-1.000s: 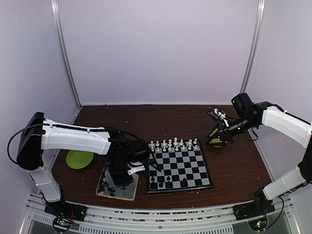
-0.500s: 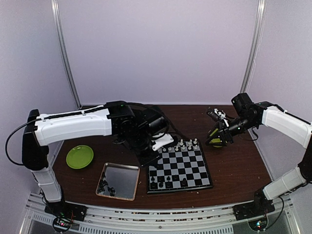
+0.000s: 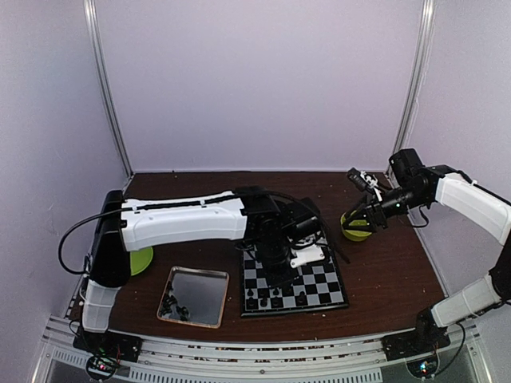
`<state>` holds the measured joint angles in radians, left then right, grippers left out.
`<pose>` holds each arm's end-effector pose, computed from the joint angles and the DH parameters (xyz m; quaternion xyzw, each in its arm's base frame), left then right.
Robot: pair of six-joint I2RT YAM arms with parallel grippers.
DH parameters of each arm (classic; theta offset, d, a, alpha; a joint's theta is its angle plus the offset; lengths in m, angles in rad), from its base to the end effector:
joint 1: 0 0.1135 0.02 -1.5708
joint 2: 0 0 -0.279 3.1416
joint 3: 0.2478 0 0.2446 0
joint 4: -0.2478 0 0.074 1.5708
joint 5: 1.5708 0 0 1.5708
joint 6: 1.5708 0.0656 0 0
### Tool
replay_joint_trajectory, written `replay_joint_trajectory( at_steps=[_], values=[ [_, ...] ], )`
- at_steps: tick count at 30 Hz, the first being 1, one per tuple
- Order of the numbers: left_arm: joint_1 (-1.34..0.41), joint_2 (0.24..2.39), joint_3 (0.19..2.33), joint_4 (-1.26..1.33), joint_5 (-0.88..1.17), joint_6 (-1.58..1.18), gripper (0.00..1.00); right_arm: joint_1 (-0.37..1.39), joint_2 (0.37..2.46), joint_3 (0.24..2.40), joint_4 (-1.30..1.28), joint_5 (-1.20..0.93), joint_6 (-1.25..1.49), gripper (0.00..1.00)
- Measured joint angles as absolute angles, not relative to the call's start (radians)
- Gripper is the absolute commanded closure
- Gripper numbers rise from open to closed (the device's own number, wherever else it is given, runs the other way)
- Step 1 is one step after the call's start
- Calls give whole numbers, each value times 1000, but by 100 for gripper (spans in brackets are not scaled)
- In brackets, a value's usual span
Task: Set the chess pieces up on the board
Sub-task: Place the bishop on the chessboard.
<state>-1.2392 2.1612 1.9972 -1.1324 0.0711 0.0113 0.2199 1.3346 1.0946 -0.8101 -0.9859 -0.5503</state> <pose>0.1443 -0.4335 0.2315 0.5834 0.7998 -0.1075 0.0914 0.2361 0.1088 0.2910 -0.4327 0.7432 0.4138 0.2989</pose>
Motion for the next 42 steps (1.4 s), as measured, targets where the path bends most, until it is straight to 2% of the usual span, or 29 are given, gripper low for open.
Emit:
replay_joint_trajectory(
  at_steps=[9,42],
  values=[
    [-1246,2254,2042,-1177,74,30,94,218,1331,1095,-804,-986,-551,45],
    [-1251,2330,2089,-1176,97,30,93,218,1331,1095,-820,-986,-578,45]
  ],
)
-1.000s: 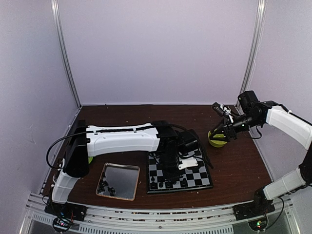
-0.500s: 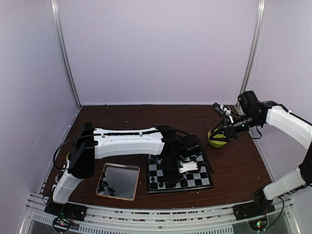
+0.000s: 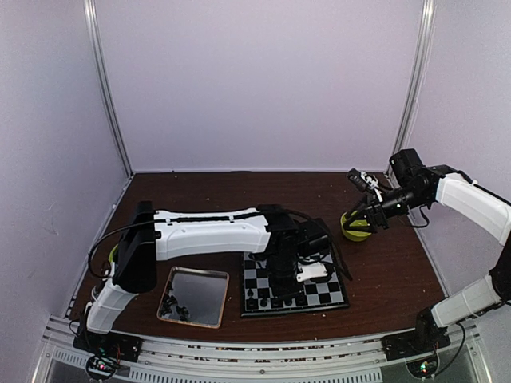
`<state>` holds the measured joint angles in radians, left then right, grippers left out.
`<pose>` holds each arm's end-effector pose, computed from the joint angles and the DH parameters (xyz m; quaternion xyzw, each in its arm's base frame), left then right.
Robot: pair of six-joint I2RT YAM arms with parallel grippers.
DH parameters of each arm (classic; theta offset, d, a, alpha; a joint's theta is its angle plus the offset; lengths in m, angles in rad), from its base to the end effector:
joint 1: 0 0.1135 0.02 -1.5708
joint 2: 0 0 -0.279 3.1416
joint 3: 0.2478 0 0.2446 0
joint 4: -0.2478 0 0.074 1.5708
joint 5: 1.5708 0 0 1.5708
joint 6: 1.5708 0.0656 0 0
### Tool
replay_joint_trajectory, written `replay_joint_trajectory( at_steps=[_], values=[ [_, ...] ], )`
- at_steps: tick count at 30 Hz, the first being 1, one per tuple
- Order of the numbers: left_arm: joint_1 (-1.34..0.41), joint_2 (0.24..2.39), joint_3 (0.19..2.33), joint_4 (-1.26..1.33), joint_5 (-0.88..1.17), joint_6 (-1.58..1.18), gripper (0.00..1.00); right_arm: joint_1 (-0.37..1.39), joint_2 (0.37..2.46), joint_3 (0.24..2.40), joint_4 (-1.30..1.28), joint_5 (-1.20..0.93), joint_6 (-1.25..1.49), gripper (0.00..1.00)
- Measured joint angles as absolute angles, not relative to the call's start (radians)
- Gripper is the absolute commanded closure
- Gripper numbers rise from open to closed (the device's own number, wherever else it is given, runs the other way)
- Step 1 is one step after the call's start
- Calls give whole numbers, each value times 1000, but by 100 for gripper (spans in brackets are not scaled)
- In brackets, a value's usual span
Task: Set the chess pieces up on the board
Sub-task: Place the bishop on the chessboard.
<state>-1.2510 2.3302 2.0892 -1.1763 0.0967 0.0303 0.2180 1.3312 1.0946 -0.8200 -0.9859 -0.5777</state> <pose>0.1442 -0.4557 0.1799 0.5982 0.7962 -0.0834 0.0351 0.2348 0.1080 0.2913 -0.4410 0.7388 0.4102 0.3023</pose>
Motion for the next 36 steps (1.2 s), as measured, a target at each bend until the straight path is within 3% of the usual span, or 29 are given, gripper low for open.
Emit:
replay_joint_trajectory(
  at_steps=[36],
  values=[
    [-1245,2444,2370,-1208,-45,83,91,218,1345,1100,-853,-987,-601,45]
  ],
)
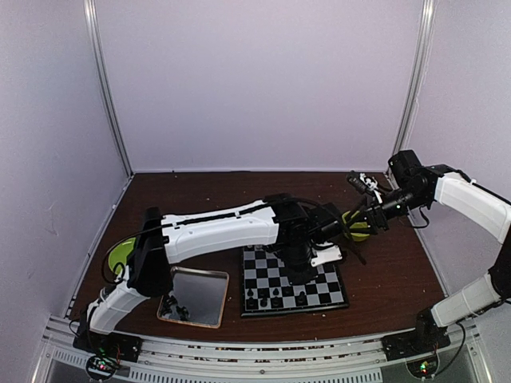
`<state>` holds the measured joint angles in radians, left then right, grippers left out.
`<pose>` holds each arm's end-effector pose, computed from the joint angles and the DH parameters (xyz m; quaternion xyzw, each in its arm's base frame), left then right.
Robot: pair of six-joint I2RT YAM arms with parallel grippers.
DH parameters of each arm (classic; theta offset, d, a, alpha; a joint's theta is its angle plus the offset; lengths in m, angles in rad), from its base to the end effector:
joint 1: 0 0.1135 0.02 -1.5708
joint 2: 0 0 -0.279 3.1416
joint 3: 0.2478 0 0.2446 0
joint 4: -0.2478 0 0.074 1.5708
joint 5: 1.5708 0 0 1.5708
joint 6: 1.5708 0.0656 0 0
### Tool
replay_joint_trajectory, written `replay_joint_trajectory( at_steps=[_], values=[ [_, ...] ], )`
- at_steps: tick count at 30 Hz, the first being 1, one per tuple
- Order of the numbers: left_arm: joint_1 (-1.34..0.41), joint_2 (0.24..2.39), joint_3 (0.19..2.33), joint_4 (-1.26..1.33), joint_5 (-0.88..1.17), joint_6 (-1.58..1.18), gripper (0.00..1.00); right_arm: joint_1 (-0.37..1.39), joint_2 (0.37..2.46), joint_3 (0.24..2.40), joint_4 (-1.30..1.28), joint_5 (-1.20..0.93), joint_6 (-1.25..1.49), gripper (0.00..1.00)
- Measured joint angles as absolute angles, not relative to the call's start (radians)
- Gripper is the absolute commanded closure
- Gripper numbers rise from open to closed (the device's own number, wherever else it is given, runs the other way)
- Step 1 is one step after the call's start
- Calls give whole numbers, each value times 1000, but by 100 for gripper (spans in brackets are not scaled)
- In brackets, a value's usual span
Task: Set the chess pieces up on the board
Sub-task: Place the bishop on the chessboard, then pick up the bishop from the chessboard.
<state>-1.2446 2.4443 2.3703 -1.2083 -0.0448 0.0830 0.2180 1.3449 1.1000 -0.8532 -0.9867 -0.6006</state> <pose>0.1676 -0.4864 0.2012 0.6070 0.7813 -0.0603 0.1323 0.2345 0.1080 0.2880 -0.4425 0.7414 0.4128 0.2900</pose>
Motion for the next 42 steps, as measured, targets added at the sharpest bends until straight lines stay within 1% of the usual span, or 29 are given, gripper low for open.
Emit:
replay_joint_trajectory(
  at_steps=[6,13,15,21,24,28,31,34,37,42],
  values=[
    [-1245,2480,2372,-1207,-40,89,87,218,1348,1106,-858,-987,-604,45],
    [-1245,2482,2381,-1205,-37,93,67,218,1349,1106,-861,-987,-604,45],
    [-1245,2482,2382,-1203,-37,93,65,218,1350,1106,-862,-987,-604,45],
    [-1237,2448,2363,-1174,-54,94,65,218,1354,1106,-860,-986,-603,45],
    [-1214,2334,2255,-1124,-83,93,63,218,1352,1106,-850,-977,-596,46],
    [-1145,2032,1973,-1022,-111,83,61,259,1339,1104,-810,-904,-581,47],
    [-1066,1834,1834,-959,-140,68,60,356,1336,1104,-784,-818,-577,48],
    [-978,1697,1728,-917,-193,57,58,496,1361,1106,-775,-720,-583,50],
    [-899,1620,1628,-876,-257,55,53,629,1426,1110,-769,-617,-599,52],
    [-757,1488,1406,-750,-276,54,48,750,1557,1141,-775,-481,-608,53]
  ],
)
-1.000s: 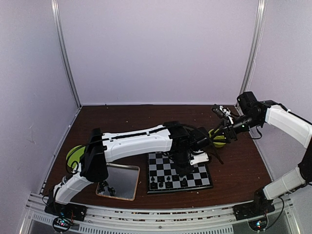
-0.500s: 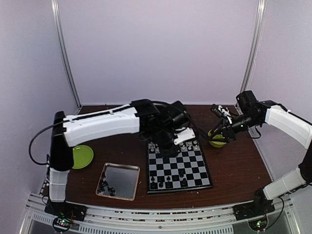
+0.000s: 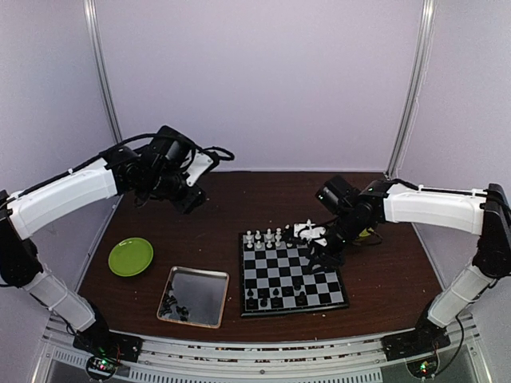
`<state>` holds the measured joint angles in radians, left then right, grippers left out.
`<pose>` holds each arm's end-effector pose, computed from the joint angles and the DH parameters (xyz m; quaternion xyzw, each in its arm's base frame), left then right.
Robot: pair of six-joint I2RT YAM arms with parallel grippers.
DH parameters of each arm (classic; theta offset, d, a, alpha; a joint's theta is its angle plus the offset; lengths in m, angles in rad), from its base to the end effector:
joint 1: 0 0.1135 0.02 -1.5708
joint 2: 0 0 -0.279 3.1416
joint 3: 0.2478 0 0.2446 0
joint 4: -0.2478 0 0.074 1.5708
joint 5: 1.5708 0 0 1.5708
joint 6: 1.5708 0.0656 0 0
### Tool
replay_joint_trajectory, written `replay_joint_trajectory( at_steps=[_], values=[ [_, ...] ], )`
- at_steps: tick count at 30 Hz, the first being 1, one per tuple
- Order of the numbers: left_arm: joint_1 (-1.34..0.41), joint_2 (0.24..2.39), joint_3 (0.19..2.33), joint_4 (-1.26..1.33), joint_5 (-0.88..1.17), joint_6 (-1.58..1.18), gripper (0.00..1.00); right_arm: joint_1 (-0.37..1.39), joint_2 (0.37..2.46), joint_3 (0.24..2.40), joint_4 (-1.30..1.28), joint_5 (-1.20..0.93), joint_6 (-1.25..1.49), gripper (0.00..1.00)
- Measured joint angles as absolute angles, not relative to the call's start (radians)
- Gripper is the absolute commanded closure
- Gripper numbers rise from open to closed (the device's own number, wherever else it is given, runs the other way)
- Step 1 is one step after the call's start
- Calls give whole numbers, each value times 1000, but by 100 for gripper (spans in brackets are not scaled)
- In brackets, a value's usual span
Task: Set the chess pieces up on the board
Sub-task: Pick up the bishop from the chessboard.
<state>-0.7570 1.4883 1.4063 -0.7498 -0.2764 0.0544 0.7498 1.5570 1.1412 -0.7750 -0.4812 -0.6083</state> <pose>0.2526 -0.2140 0.3306 0.3188 0.8683 -0.0025 0.3801 0.2035 0.2310 0.2288 -0.6340 0.7139 0.2464 0.1664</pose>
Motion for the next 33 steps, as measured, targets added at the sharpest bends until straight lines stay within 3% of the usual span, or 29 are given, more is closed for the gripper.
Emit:
replay_joint_trajectory(
  at_steps=[6,15,26,33],
  values=[
    [-583,1353,1293,-621,-229,40,48,823,1652,1180,-783,-357,-607,52],
    [-582,1335,1290,-577,-174,33,48,877,1755,1246,-801,-305,-619,57],
    [-582,1335,1290,-577,-160,34,49,910,1787,1256,-824,-282,-624,90],
    [-582,1335,1290,-577,-154,34,49,900,1761,1250,-825,-255,-625,96]
  ],
)
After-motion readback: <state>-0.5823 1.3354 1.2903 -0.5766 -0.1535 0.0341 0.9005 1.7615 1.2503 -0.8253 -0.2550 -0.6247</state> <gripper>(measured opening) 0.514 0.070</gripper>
